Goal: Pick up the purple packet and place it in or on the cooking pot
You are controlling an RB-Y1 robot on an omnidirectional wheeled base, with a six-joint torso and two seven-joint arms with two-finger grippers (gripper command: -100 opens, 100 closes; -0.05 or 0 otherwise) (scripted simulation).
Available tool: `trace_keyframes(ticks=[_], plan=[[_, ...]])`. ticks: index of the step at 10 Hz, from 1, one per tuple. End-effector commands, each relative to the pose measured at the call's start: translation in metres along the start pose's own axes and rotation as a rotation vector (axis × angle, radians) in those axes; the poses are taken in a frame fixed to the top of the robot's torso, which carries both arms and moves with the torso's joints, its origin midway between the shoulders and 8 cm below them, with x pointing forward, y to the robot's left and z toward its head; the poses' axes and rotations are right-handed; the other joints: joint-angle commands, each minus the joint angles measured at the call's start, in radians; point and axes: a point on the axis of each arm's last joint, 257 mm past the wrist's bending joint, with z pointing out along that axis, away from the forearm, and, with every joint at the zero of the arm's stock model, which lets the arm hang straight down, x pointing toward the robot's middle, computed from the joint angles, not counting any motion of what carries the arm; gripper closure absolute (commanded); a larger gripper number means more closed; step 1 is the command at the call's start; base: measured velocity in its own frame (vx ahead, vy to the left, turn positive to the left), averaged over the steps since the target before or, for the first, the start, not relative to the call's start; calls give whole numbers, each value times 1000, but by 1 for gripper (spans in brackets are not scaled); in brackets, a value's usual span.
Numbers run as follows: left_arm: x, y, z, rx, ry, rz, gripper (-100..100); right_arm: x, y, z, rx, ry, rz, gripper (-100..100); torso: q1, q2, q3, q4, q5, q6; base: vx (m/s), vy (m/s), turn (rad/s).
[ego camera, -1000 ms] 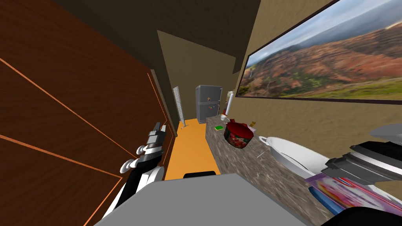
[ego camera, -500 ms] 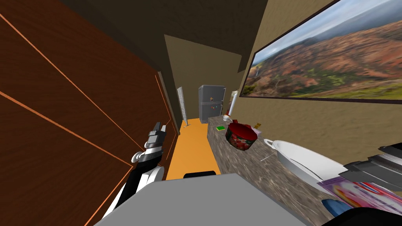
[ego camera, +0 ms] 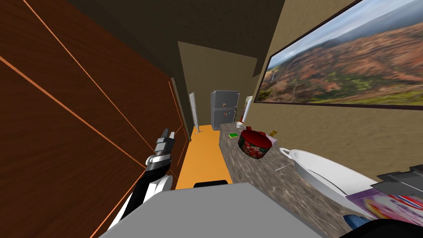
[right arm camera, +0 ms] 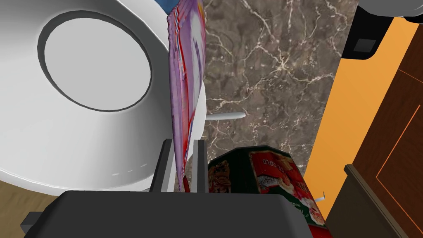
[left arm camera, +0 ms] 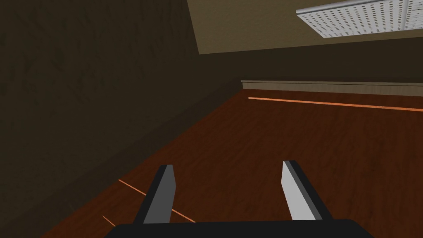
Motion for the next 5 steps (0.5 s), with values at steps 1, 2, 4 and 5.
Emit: trace_keyframes(ticks=[1, 2, 4, 5], plan=[[0, 0, 0, 0, 0, 0, 0, -3, -5, -6, 18, -5, 0, 100, 0, 0, 0, 0, 0, 0, -8, -22, 2], [0, 0, 0, 0, 0, 0, 0, 0, -7, -14, 22, -9, 13, 100, -1, -1, 0, 0, 1, 0, -15, -28, 82], [0, 0, 0, 0, 0, 0, 0, 2, -10, -24, 32, -14, 24, 100, -4, -1, -1, 0, 2, -1, -28, -59, 132], [0, 0, 0, 0, 0, 0, 0, 2, -10, -25, 34, -15, 25, 100, -5, -1, -1, 0, 1, 0, -7, -31, -15]])
